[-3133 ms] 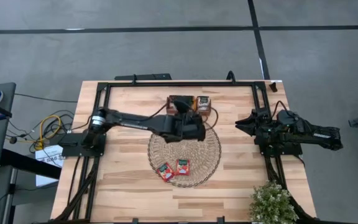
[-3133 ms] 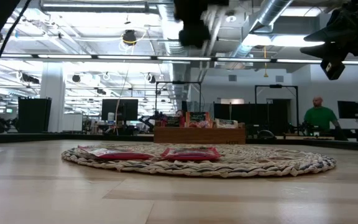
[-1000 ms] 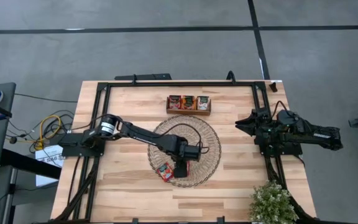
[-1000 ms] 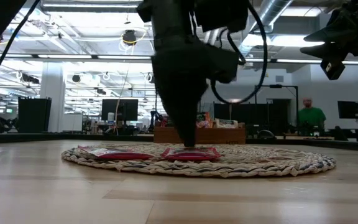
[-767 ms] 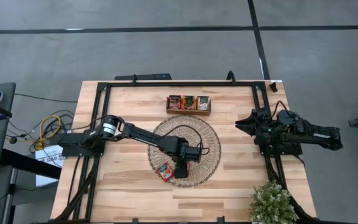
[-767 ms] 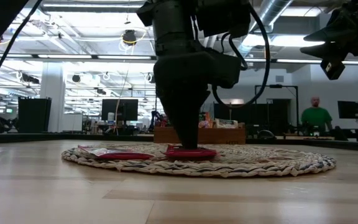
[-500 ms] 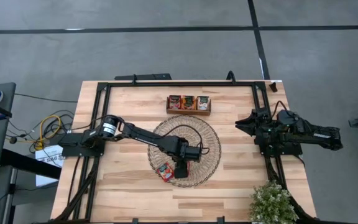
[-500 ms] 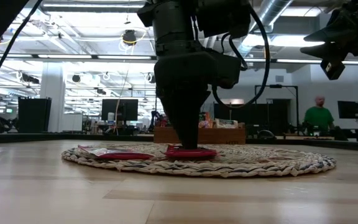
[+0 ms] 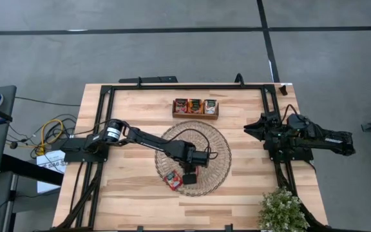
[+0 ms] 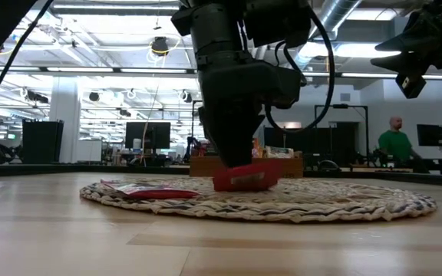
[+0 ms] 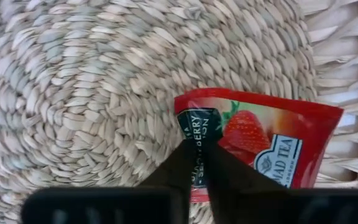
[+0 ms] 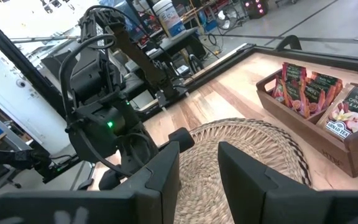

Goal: Pick & Place Tea
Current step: Put the right red tea bag into the left slot of the wooden organizer

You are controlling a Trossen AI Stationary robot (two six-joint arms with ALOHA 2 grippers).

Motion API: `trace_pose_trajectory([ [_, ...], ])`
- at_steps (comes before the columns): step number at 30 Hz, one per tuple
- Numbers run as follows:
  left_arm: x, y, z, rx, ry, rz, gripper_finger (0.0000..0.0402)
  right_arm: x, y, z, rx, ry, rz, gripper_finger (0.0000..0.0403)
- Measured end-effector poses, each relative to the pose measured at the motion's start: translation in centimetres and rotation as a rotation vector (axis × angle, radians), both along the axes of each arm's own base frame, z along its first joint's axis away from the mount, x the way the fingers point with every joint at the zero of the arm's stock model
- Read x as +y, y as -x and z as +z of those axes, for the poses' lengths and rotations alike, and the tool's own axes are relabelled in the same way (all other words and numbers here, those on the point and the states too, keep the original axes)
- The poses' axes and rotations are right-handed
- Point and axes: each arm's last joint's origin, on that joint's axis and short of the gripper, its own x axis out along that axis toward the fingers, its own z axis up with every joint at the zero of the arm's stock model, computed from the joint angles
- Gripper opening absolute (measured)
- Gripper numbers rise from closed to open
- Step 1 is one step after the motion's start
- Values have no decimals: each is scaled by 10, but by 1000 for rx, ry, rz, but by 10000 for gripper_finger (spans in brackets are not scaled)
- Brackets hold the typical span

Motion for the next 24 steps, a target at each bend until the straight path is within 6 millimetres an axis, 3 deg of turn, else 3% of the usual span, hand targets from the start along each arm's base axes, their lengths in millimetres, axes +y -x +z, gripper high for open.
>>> trace_pose_trajectory([
  [3, 0, 0, 0, -3, -16, 5, 6, 0, 0, 0, 0, 0, 0, 103],
  [13, 1, -6, 9, -27, -88, 24, 0, 0, 0, 0, 0, 0, 0, 103],
  [24, 14, -11, 73, -33, -498, 13, 0, 0, 0, 0, 0, 0, 0, 103],
])
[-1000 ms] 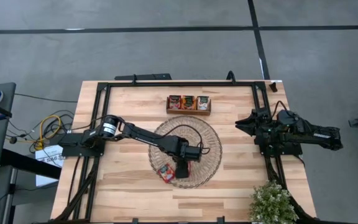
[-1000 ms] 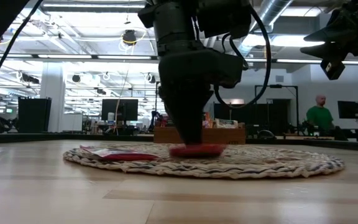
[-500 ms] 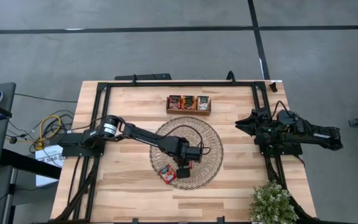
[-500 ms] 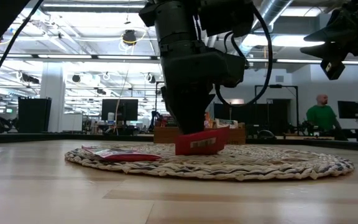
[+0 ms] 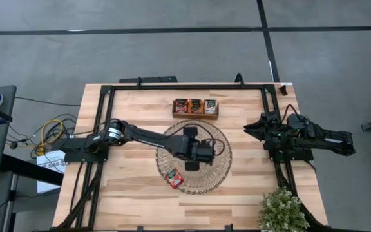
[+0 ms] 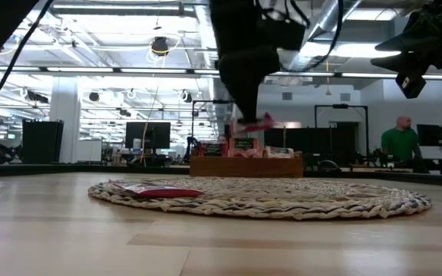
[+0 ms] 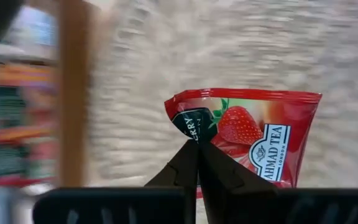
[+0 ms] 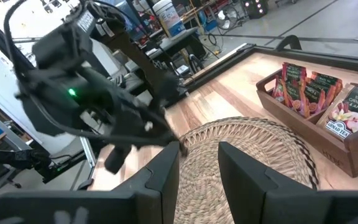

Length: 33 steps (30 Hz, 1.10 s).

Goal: Pick & Place Tea
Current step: Put the right red tea bag into the left slot of the wooden organizer

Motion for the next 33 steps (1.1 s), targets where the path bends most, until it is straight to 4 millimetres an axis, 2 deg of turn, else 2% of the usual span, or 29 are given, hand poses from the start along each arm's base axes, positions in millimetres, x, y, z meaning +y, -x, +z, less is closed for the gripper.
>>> trace_pose_trajectory([
  [4, 10, -3, 17, -36, -219, 6, 0, 0, 0, 0, 0, 0, 0, 103],
  [7, 23, -3, 20, -15, -404, 36, 0, 0, 0, 0, 0, 0, 0, 103],
  [10, 43, -1, 24, 5, -560, 105, 0, 0, 0, 0, 0, 0, 0, 103],
  [14, 76, 5, 26, 49, -678, 218, 0, 0, 0, 0, 0, 0, 0, 103],
  [18, 104, 10, 26, 101, -712, 282, 0, 0, 0, 0, 0, 0, 0, 103],
  [23, 126, 14, 29, 122, -807, 337, 0, 0, 0, 0, 0, 0, 0, 103],
  [29, 132, 18, 30, 157, -838, 345, 0, 0, 0, 0, 0, 0, 0, 103],
  [33, 129, 18, 28, 103, -785, 384, 0, 0, 0, 0, 0, 0, 0, 103],
])
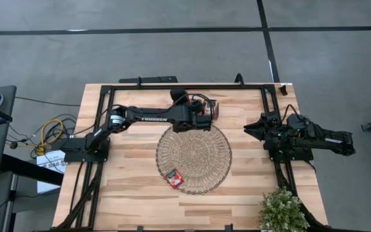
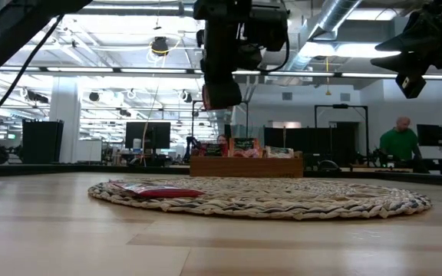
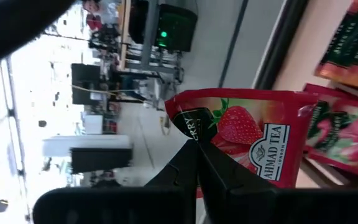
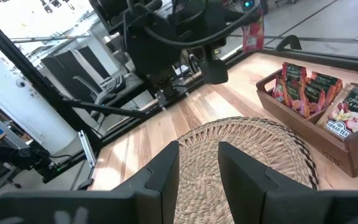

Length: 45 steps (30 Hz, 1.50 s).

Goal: Pick & Place Tea
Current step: Put the right red tea bag into the left slot of the wooden organizer

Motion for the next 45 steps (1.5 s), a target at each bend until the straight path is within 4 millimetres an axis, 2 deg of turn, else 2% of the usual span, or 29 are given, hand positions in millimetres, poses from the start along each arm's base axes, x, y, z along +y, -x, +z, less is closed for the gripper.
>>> trace_pose_trajectory([
  [4, -1, 2, -11, -17, 49, 14, 0, 0, 0, 0, 0, 0, 0, 103],
  [7, -2, 4, -28, 0, 111, 16, 0, 0, 0, 0, 0, 0, 0, 103],
  [16, 7, 7, -68, 44, 79, -2, 0, 0, 0, 0, 0, 0, 0, 103],
  [28, 22, 10, -90, 116, 65, -19, 0, 0, 0, 0, 0, 0, 0, 103],
  [38, 22, 6, -90, 76, 57, -23, 0, 0, 0, 0, 0, 0, -1, 103],
  [45, 23, 4, -98, 130, 24, -29, 0, 0, 0, 0, -2, 0, -1, 103],
])
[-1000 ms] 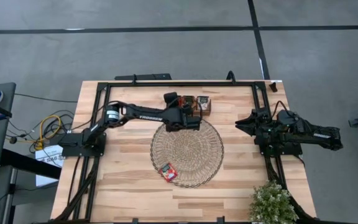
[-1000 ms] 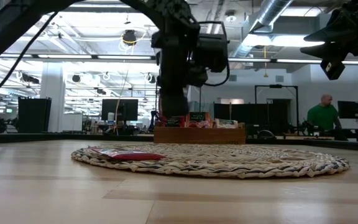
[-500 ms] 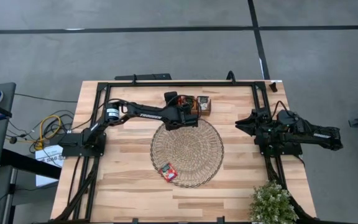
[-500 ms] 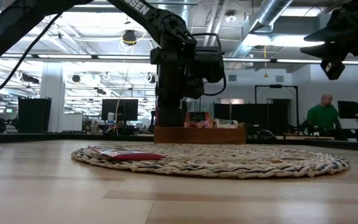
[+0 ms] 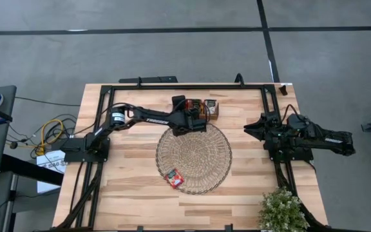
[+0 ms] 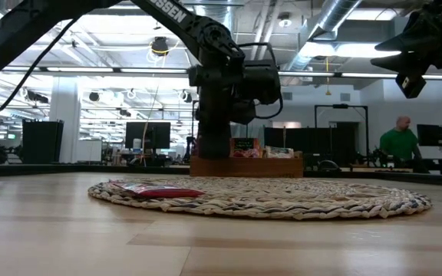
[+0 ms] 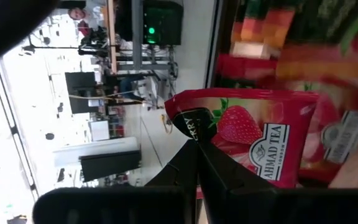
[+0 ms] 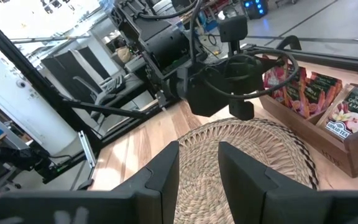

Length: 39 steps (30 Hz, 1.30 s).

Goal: Pick & Place Tea
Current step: Put the right red tea bag into the left slot of the wooden organizer

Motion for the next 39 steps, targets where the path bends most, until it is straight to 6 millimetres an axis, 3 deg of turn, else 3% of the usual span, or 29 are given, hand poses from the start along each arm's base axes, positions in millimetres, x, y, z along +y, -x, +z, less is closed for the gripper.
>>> trace_pose_trajectory([
  [24, -2, -4, -6, -27, 3, -6, 0, 0, 0, 0, -5, -1, 1, 103],
  [31, -4, 9, -25, 66, 8, -11, 0, 0, 0, 0, -5, -1, 1, 103],
  [39, -4, 7, -26, 10, 15, -7, 0, 0, 0, 0, -5, -1, 0, 103],
])
